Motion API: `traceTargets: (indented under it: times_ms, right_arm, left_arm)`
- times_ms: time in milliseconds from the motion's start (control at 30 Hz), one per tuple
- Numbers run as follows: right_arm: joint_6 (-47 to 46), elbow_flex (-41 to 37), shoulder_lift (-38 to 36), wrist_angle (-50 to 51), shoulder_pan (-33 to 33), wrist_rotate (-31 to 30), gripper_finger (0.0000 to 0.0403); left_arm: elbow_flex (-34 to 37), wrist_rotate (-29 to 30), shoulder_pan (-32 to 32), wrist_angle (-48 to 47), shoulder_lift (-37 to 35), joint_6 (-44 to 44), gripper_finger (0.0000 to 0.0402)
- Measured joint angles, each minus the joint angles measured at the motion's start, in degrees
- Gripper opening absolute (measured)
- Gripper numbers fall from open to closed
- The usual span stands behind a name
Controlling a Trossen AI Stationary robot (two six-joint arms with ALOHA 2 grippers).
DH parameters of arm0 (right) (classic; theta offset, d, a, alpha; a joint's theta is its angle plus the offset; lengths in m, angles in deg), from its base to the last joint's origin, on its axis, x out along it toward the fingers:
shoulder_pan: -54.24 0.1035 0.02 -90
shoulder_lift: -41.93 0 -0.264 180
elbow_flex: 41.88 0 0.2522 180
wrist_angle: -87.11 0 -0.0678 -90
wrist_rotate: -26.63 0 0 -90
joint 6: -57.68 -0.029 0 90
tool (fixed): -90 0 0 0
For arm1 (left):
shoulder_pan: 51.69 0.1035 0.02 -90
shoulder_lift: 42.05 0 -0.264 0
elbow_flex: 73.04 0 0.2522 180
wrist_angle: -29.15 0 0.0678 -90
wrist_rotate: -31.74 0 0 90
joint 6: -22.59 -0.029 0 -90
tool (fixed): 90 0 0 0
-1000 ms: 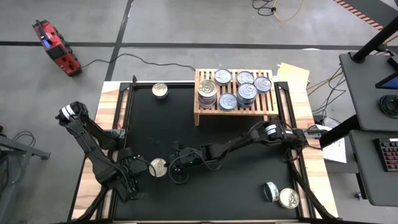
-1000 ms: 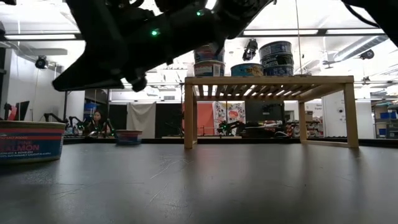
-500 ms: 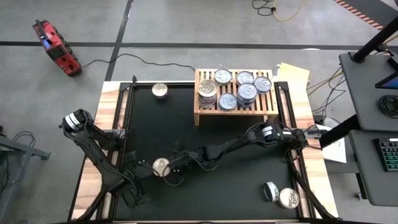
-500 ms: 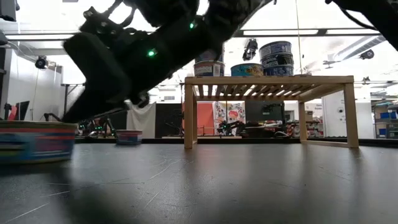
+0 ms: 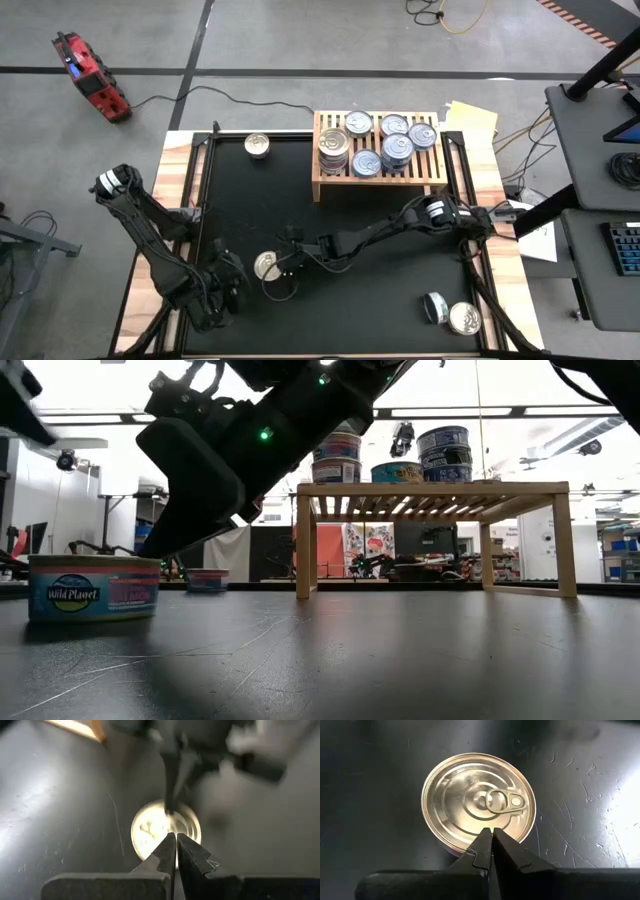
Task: Stack canned seafood by type on shelf
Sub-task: Put the blue-pink tuna can on the shelf
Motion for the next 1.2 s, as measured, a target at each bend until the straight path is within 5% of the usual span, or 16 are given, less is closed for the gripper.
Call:
traceTargets:
  times_ms: [133, 300, 800, 1200]
  right_arm:
    - [-0.4, -0.6, 0.0, -0.4, 0.1, 0.0, 0.0009]
    - [-1.2, -0.8, 0.0, -0.4, 0.5, -2.7, 0.0009]
    - [2.6, -1.1, -1.2, 1.2, 0.7, -4.3, 0.0009]
    - [2.7, -7.9, -1.8, -17.2, -0.6, 4.3, 0.0009]
  left_arm:
    - [0.0, 3.6, 0.0, -5.1, -1.4, 11.5, 0.0]
    - [0.0, 0.0, -0.3, -11.2, -2.8, 24.3, 0.0006]
    - [3.7, -1.5, -1.4, -5.7, 0.6, 26.6, 0.0188]
    - [16.9, 1.2, -2.1, 15.0, 0.3, 27.8, 0.0205]
